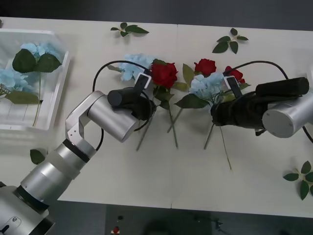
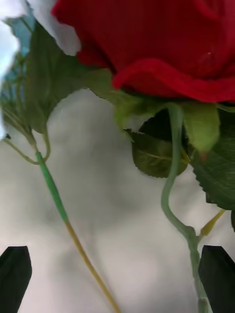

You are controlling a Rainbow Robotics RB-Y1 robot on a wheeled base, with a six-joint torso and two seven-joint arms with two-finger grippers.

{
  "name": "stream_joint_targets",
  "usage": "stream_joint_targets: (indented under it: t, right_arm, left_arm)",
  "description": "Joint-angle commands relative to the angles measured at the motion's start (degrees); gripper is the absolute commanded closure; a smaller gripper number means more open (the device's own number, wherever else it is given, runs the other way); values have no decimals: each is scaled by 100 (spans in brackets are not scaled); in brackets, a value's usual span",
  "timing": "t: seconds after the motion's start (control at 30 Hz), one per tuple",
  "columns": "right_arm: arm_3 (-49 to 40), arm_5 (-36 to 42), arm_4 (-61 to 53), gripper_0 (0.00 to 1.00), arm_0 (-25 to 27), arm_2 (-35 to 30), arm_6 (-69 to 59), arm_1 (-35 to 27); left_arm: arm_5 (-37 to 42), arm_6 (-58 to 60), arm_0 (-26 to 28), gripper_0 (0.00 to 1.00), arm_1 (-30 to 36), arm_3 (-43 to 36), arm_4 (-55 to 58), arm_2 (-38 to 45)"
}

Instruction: Put the red flowers into the right box and the blue flowers into the left box

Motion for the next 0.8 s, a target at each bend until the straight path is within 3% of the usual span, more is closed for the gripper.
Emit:
stream_joint_targets:
  t: [0.03,0.2,0.47,0.8]
  right_arm:
    - [-393,-60,-540,100,45,-398,-148,-369]
    - [-823,-60,-1383,100,476,-1154,19,-404]
    - [-1104,177,-3616,100,872,-2217,2313,-360]
    - [-1104,1478,-5189,100,916,-3325,4941,308]
  left_arm:
    - [-55,242,-200,0,-91,88,-124,14]
    - [-55,321,-200,0,-126,220,-186,14]
    - [-196,339,-173,0,6,18,43,102]
    - [-178,154,618,0,1825,-1951,2187,216]
